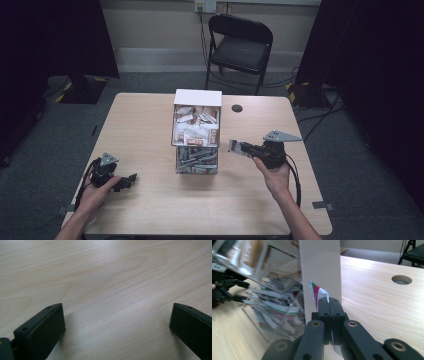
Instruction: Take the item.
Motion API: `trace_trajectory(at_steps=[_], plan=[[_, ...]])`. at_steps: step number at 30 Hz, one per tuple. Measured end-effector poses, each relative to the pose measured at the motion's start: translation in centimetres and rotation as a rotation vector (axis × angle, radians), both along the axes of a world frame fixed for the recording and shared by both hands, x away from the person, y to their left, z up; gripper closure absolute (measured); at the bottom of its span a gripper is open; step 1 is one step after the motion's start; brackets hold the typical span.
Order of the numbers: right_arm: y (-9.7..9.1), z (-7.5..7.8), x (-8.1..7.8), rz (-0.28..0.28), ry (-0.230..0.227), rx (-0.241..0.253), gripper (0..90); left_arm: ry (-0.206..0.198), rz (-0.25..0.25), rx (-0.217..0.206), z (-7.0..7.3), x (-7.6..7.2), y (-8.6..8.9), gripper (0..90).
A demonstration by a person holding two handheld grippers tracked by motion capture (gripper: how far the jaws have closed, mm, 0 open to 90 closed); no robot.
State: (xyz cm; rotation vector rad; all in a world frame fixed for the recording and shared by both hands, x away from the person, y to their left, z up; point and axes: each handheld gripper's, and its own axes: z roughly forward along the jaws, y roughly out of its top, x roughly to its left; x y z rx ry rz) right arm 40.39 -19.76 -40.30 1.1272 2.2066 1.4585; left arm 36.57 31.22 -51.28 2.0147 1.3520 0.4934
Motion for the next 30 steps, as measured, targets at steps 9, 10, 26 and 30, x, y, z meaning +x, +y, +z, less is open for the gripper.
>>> trace_trajectory(at_steps=[9,10,26,30], plan=[[0.1,-3.2,1.3,-0.024,0.068,-0.018,89.6,0.0,0.0,-0.001,0.0,0.0,0.0,0.0],[0.1,-3.5,1.4,-0.027,0.074,-0.019,89.7,0.001,-0.001,0.0,0.0,0.0,0.0,0.0],[1.2,-6.6,3.6,-0.048,0.141,-0.05,89.2,0.0,0.0,0.0,0.0,0.0,0.0,0.0],[1.3,-7.2,4.1,-0.058,0.153,-0.052,88.6,0.0,0.001,0.0,0.0,0.0,0.0,0.0]])
